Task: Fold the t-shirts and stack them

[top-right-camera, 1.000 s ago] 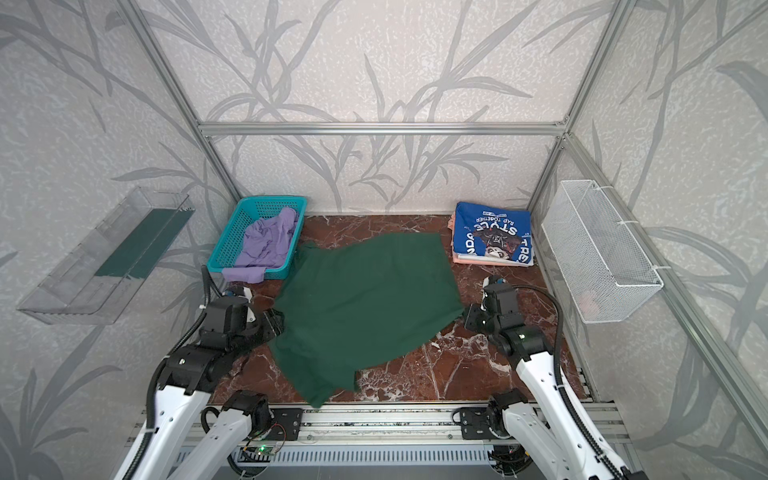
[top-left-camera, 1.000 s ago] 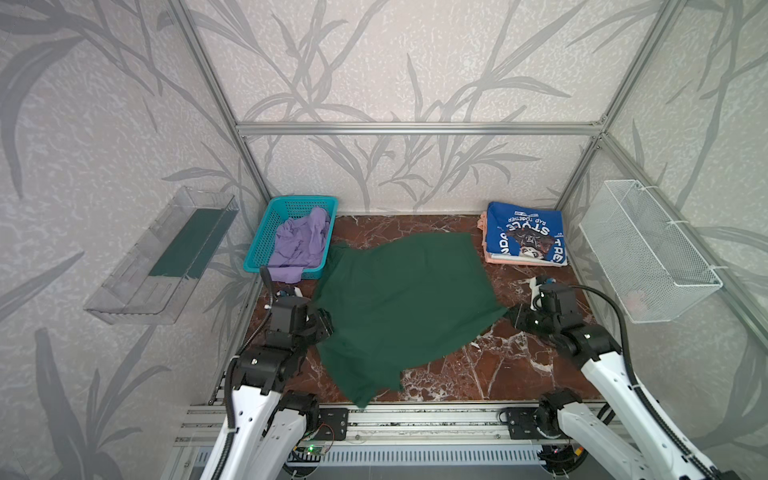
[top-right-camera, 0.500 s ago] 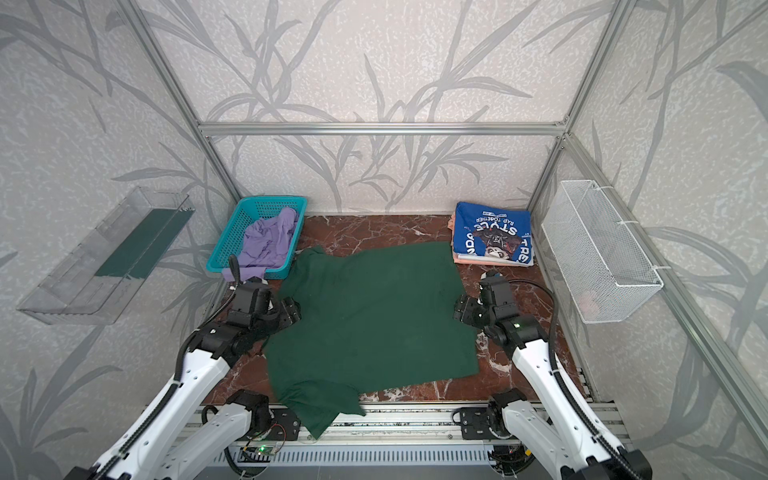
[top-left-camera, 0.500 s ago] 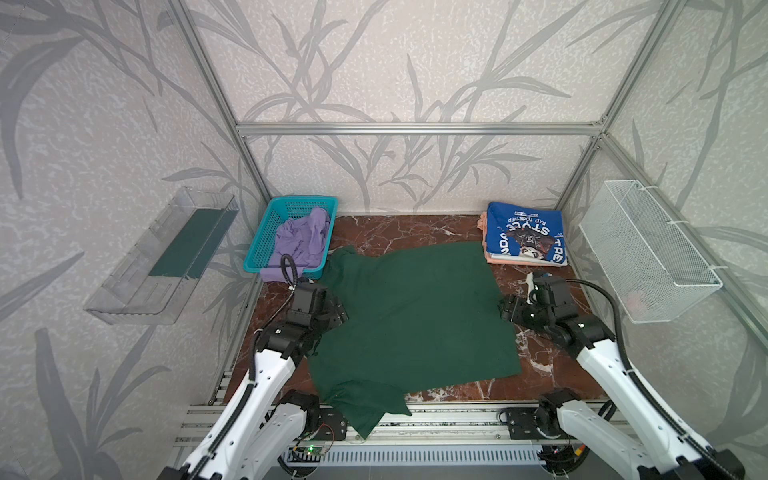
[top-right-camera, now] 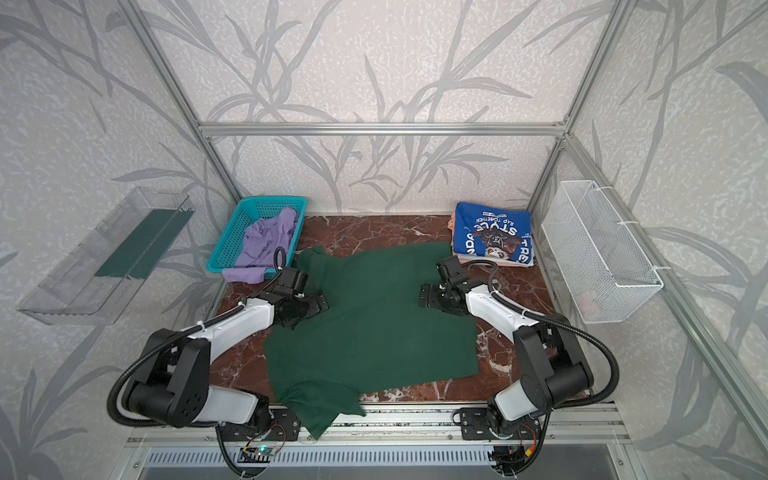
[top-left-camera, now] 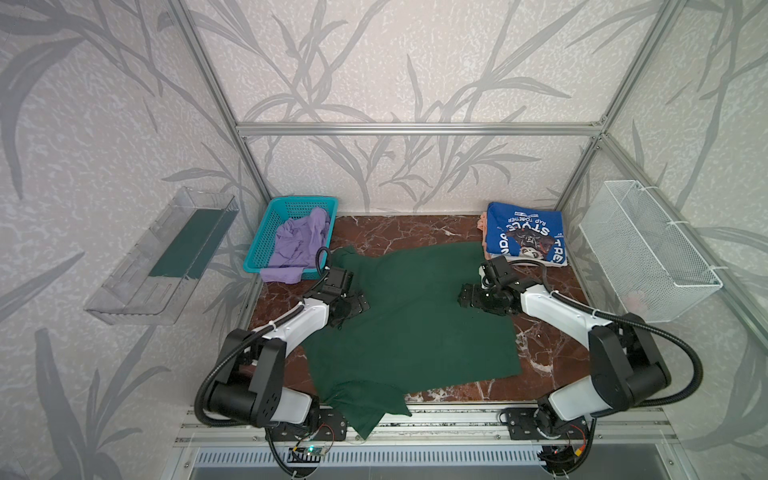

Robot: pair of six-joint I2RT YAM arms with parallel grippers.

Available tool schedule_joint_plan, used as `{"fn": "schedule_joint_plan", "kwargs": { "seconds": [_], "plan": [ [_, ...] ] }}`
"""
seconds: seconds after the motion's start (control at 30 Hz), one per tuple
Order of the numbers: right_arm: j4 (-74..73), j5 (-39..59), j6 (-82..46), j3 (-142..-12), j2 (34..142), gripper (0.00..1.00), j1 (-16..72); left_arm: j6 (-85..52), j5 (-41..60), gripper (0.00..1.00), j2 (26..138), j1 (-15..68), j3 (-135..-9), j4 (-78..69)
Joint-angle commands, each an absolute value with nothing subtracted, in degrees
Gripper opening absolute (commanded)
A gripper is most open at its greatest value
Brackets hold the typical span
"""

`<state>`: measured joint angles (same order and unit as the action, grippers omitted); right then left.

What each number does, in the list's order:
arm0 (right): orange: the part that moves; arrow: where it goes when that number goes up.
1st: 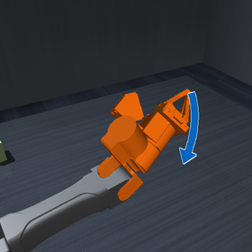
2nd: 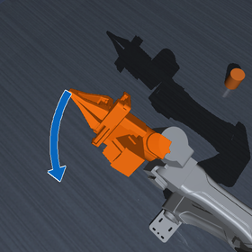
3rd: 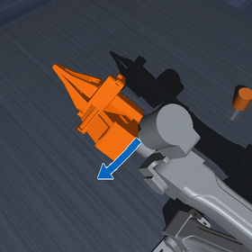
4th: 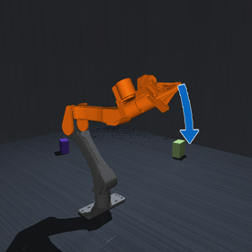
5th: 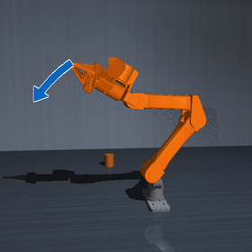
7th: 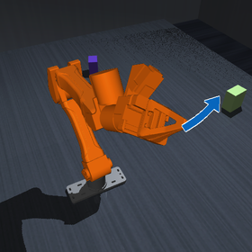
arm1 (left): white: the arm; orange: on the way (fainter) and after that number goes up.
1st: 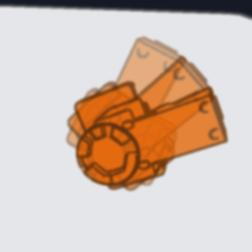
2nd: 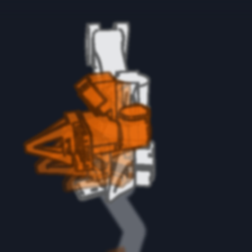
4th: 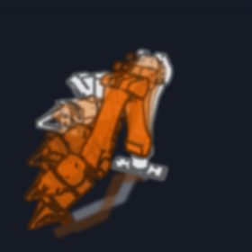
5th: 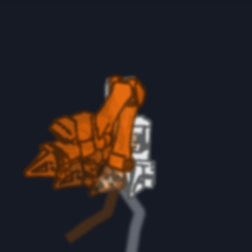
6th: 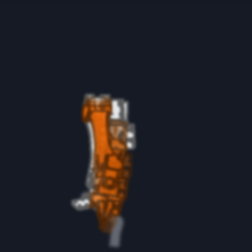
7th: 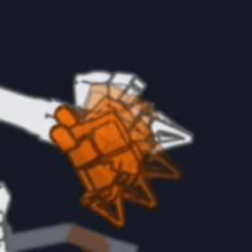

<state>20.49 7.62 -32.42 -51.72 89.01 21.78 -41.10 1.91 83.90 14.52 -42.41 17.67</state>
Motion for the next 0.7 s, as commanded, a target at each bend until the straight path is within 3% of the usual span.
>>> {"fn": "schedule_joint_plan", "kwargs": {
  "seconds": [0.0,0.4,0.67],
  "plan": [
    [18.7,9.3,-34.1,-53.2,92.4,0.99,21.8,-43.1,3.3,0.99,89.2,14.6,-45.3,12.9],
    [19.2,8.1,-35.7,-54.6,96.9,0.99,20.2,-38.6,6.8,0.99,107.9,13.7,-62.0,14.1],
    [23.0,7.2,-35.6,-53.7,92.2,0.99,20.2,-37.4,4.1,0.99,100.3,13.7,-61.6,16.6]
  ]
}}
